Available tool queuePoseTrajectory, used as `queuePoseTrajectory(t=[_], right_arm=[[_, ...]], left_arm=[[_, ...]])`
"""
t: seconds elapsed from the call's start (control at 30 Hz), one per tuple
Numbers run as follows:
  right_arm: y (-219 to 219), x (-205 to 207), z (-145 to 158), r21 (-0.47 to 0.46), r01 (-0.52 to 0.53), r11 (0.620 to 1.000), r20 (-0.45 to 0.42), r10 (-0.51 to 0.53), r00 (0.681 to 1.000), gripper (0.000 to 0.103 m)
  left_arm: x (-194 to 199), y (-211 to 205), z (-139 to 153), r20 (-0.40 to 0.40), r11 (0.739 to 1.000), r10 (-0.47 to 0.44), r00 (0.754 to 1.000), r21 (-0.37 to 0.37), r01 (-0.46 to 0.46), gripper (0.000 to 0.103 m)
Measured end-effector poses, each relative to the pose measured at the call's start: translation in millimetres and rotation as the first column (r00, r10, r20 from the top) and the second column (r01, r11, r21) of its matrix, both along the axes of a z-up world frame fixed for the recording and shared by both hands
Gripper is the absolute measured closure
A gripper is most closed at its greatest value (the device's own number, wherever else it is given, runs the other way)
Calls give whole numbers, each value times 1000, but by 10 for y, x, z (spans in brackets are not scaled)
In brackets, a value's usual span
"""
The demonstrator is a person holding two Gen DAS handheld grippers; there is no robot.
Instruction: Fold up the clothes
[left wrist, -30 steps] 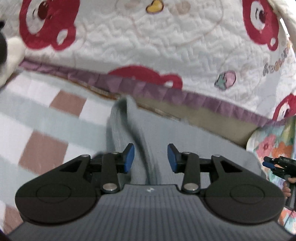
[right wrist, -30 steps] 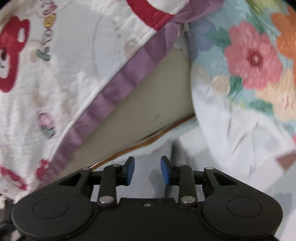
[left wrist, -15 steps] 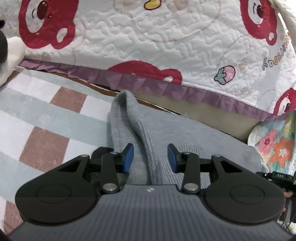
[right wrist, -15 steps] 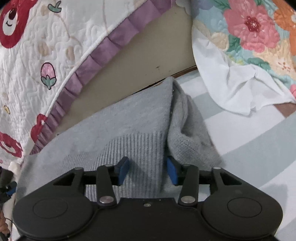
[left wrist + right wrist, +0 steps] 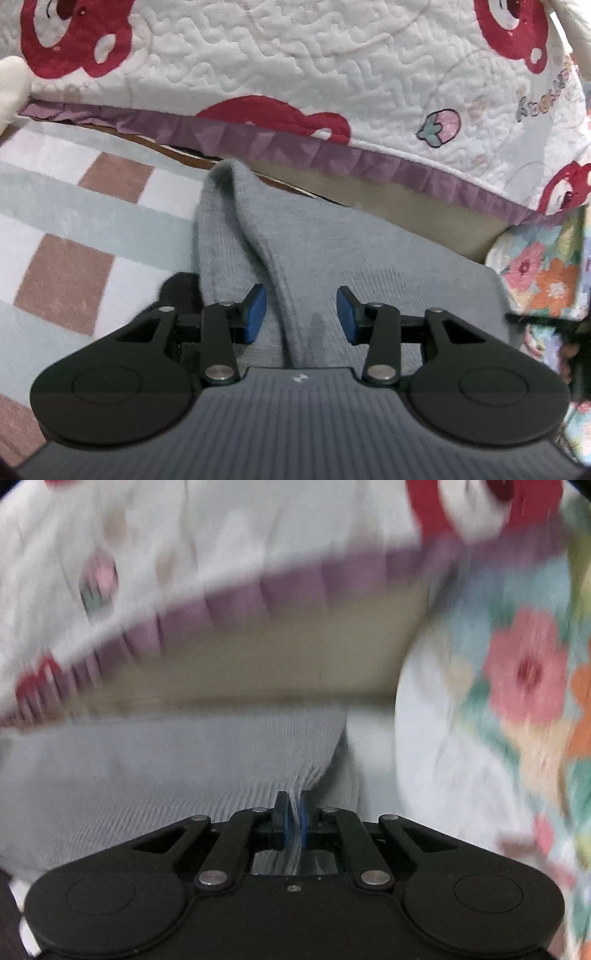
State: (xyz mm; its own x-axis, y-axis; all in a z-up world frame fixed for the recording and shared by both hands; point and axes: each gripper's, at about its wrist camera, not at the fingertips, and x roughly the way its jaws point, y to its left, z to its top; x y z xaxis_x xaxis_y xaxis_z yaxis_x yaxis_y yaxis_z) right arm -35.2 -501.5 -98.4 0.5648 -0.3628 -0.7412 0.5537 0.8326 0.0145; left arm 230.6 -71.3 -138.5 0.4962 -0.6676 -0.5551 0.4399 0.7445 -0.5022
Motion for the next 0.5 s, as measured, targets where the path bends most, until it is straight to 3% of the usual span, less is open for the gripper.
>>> queuePoseTrajectory(t=[0.07,0.17,0.27,0.33,0.43,0.5], right_arm=[[43,-32,-116,1,20,1000,-21,-20,1000,93],[47,-93,-90,6,26,1000,12,-26,1000,89],[50,-154,-64,10,32,999,46,-33,998,77],[52,-195,-47,13,36,999,69,-37,997,76],[37,-294,-37,35,58,998,103,-62,993,74],[-22,-456,-67,95,112,989,124,-124,985,67]], left_arm=[[-3,4,13,-2,1000,-5,1000,-14,5,60],[7,-3,-9,2,1000,-8,1000,-20,8,55],[15,-67,-93,-4,999,-14,1000,41,14,55],[17,-40,-80,-7,998,26,1000,62,-26,55],[-55,31,101,70,997,73,995,19,-75,58],[-151,-28,245,160,997,71,985,11,-74,62]])
